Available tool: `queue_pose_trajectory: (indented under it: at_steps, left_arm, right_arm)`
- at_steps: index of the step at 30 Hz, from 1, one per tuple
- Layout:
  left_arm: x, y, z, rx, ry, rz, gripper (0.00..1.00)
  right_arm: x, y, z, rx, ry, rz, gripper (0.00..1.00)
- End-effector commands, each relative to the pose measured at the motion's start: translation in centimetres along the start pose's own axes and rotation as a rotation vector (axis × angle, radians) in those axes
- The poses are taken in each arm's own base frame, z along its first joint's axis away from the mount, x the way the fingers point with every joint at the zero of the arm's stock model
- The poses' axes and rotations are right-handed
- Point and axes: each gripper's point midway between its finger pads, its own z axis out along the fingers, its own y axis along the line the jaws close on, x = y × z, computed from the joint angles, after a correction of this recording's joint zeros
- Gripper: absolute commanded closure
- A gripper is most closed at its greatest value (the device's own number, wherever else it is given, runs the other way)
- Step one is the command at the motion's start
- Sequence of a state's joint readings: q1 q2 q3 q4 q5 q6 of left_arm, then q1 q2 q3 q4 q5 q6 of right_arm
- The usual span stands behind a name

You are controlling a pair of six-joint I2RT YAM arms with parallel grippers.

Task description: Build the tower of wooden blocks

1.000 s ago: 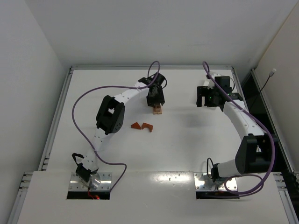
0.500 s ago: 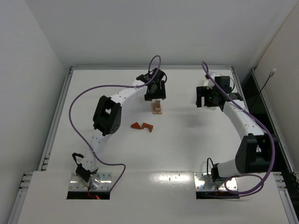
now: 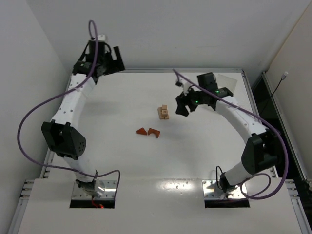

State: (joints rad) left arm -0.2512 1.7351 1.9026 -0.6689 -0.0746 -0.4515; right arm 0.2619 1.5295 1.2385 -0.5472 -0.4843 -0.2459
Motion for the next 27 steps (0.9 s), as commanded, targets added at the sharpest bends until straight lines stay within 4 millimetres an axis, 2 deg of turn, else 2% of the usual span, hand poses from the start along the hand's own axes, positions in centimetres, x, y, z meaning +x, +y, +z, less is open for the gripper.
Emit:
queue_pose_trajectory:
  at_steps: [1, 2, 3, 4, 5, 8, 9, 11, 12, 13, 14, 15, 17, 20, 22, 24, 25, 27]
  left_arm:
    - [3.9, 7.1, 1.0, -0.107, 0.143, 0.017, 0.13]
    - [4.0, 7.9, 0.0, -0.117, 0.149, 0.005, 0.08]
    - [5.8, 9.1, 0.1, -0.131, 0.194, -0.01, 0.05]
    - [6.4, 9.6, -0.2, -0.124, 0.21, -0.023, 0.0]
    - [7.4, 10.9, -0.7, -0.137, 0.231, -0.045, 0.0]
    - [8.2, 11.9, -1.3, -0.117, 0.256, -0.068, 0.0]
    - [8.8, 12.3, -1.8, -0.097, 0.279, -0.058, 0.0]
    - [9.6, 13.0, -2.1, -0.094, 0.314, -0.054, 0.0]
    - [9.8, 12.9, -2.3, -0.086, 0.325, -0.048, 0.0]
    - [10.0, 13.7, -2.0, -0.096, 0.335, -0.044, 0.0]
    - [9.9, 13.4, -2.2, -0.086, 0.338, -0.036, 0.0]
    - [10.6, 14.1, -1.9, -0.093, 0.379, -0.046, 0.0]
    - [10.5, 15.0, -1.9, -0.096, 0.384, -0.044, 0.0]
    - [10.2, 16.0, -2.1, -0.093, 0.379, -0.052, 0.0]
    - [10.3, 16.6, -2.3, -0.114, 0.384, -0.058, 0.0]
    - [11.0, 17.4, -2.0, -0.126, 0.413, -0.065, 0.0]
    - [11.3, 17.8, -2.1, -0.135, 0.419, -0.074, 0.0]
    - [11.5, 18.2, -2.0, -0.135, 0.426, -0.086, 0.0]
  right_arm:
    - [-1.8, 7.3, 2.4, -0.253, 0.002, -0.206, 0.4]
    - [-1.6, 8.3, 3.0, -0.27, 0.017, -0.223, 0.4]
    - [-2.1, 10.0, 3.6, -0.293, 0.01, -0.275, 0.4]
    - [-1.7, 10.8, 4.2, -0.315, 0.016, -0.301, 0.4]
    - [-1.3, 11.8, 5.3, -0.31, 0.032, -0.336, 0.4]
    - [-0.6, 12.8, 6.7, -0.308, 0.049, -0.369, 0.41]
    - [0.1, 12.9, 7.8, -0.308, 0.07, -0.363, 0.42]
    - [1.1, 12.7, 9.3, -0.294, 0.104, -0.343, 0.42]
    - [0.8, 12.3, 9.9, -0.277, 0.089, -0.352, 0.42]
    - [0.9, 11.9, 10.5, -0.259, 0.095, -0.338, 0.43]
    - [1.4, 11.7, 11.5, -0.241, 0.118, -0.334, 0.43]
    - [1.3, 11.4, 12.1, -0.228, 0.121, -0.325, 0.43]
    - [1.5, 10.7, 13.7, -0.211, 0.146, -0.301, 0.43]
    - [0.9, 10.2, 14.9, -0.199, 0.141, -0.305, 0.44]
    - [1.5, 9.8, 15.7, -0.191, 0.162, -0.301, 0.45]
    - [0.9, 9.7, 15.9, -0.189, 0.149, -0.315, 0.45]
    - [1.6, 9.7, 16.2, -0.194, 0.17, -0.308, 0.45]
    - [1.6, 9.6, 16.5, -0.195, 0.172, -0.308, 0.46]
